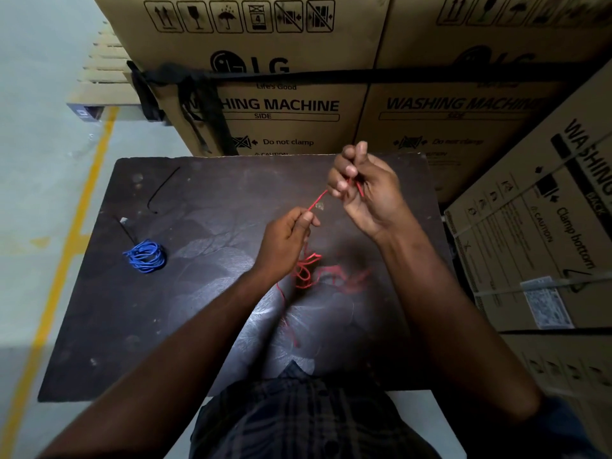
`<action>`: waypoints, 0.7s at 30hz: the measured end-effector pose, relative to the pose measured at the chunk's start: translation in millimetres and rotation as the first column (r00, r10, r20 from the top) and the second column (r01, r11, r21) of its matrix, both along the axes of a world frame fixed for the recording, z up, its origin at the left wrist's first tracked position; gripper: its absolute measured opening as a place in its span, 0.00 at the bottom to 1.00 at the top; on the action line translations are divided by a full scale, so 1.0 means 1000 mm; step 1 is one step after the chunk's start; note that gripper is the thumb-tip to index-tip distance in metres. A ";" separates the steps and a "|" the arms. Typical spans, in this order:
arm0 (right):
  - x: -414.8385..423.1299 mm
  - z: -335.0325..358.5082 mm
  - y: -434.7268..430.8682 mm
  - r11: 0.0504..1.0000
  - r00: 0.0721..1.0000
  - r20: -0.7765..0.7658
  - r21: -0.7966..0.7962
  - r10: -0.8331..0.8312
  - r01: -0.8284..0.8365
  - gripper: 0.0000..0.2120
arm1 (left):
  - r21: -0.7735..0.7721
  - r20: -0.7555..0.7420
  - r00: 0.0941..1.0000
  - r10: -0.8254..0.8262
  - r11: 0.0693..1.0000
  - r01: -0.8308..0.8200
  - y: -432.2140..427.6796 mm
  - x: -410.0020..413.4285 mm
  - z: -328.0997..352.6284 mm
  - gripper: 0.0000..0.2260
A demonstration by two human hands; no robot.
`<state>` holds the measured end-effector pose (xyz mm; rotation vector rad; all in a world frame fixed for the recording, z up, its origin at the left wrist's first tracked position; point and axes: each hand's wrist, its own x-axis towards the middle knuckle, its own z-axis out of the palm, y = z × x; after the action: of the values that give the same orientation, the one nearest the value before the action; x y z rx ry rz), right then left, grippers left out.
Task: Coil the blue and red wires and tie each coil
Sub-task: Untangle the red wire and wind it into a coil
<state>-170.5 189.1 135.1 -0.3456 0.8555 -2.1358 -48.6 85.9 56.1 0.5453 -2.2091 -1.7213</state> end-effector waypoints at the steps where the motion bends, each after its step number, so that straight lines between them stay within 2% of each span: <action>1: 0.000 0.003 -0.002 0.997 0.998 -0.023 0.032 -0.066 0.067 0.14 | -0.008 0.003 1.000 -0.009 1.000 0.009 0.002 0.003 -0.001 0.10; 4: -0.002 0.003 -0.013 0.952 0.960 -0.118 0.143 -0.256 0.271 0.11 | -0.134 0.016 0.994 -0.105 0.985 0.106 0.005 0.012 -0.001 0.09; 6: -0.005 -0.006 -0.019 0.858 0.887 -0.290 0.272 -0.359 0.436 0.10 | -0.238 0.026 0.986 -0.163 0.957 0.164 0.004 0.015 0.004 0.08; 8: -0.008 -0.019 -0.021 0.741 0.799 -0.482 0.372 -0.360 0.558 0.11 | -0.327 0.024 0.978 -0.206 0.923 0.202 0.002 0.016 0.012 0.09; 11: -0.003 -0.040 -0.018 0.671 0.695 -0.689 0.418 -0.206 0.612 0.12 | -0.425 0.020 0.970 -0.243 0.876 0.228 -0.005 0.016 0.026 0.10; 13: 0.005 -0.053 -0.014 0.657 0.589 -0.808 0.463 0.037 0.595 0.10 | -0.548 0.007 0.967 -0.253 0.808 0.216 -0.013 0.013 0.034 0.11; 16: 0.009 -0.066 -0.002 0.625 0.483 -0.831 0.537 0.275 0.567 0.08 | -0.664 -0.012 0.955 -0.296 0.717 0.213 -0.021 0.007 0.042 0.08; 17: 0.009 -0.068 0.003 0.631 0.484 -0.819 0.558 0.310 0.539 0.10 | -0.676 -0.020 0.956 -0.294 0.708 0.204 -0.024 0.006 0.042 0.07; 18: 0.011 -0.068 0.007 0.642 0.532 -0.772 0.610 0.348 0.464 0.12 | -0.685 -0.025 0.961 -0.277 0.704 0.185 -0.028 0.005 0.043 0.08; 20: 0.018 -0.066 0.015 0.662 0.702 -0.577 0.723 0.418 0.200 0.13 | -0.687 -0.044 0.971 -0.233 0.713 0.140 -0.034 0.004 0.041 0.08; 21: 0.021 -0.064 0.020 0.677 0.756 -0.475 0.734 0.451 0.056 0.14 | -0.684 -0.053 0.974 -0.218 0.719 0.124 -0.037 0.003 0.040 0.07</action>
<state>-149.3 208.6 70.9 -0.7186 1.8604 -1.2771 -45.5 49.2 96.0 0.0365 -2.6149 -0.8387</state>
